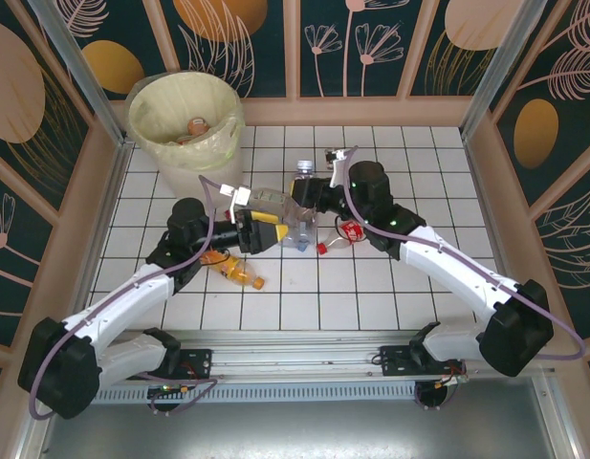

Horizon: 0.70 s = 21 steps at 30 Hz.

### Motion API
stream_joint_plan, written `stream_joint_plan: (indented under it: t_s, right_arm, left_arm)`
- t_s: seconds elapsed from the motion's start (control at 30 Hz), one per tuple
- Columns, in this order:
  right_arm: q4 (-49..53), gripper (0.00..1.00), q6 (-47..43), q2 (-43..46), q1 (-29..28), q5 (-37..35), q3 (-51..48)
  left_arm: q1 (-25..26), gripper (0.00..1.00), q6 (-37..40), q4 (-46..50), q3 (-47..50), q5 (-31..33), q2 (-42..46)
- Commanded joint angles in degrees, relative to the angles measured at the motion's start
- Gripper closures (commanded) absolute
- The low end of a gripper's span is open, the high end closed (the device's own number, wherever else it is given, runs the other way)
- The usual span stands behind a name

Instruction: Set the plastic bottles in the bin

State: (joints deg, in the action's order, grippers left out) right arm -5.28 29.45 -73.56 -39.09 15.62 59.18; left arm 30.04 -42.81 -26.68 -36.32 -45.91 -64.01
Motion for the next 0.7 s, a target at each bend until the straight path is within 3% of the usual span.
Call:
stream_joint_plan:
  t_s: [0.0, 0.4, 0.57, 0.67]
  right_arm:
    - [-9.8, 0.51, 3.3, -0.2, 0.5, 8.4, 0.3]
    - [-14.1, 0.51, 6.2, -1.3, 0.5, 13.1, -0.6]
    - [-14.6, 0.51, 6.7, -1.9, 0.5, 13.6, -0.8]
    - [-14.6, 0.51, 6.8, -1.9, 0.6, 13.7, -0.9]
  left_arm:
    - [1.5, 0.02, -2.5, -6.0, -1.6, 0.6, -2.5]
    - [4.1, 0.20, -4.8, -13.9, -2.6, -0.8, -4.9]
    - [4.0, 0.42, -3.7, -12.5, -2.5, -1.6, -4.5]
    - [4.0, 0.50, -3.2, -11.9, -2.5, -1.1, -3.7]
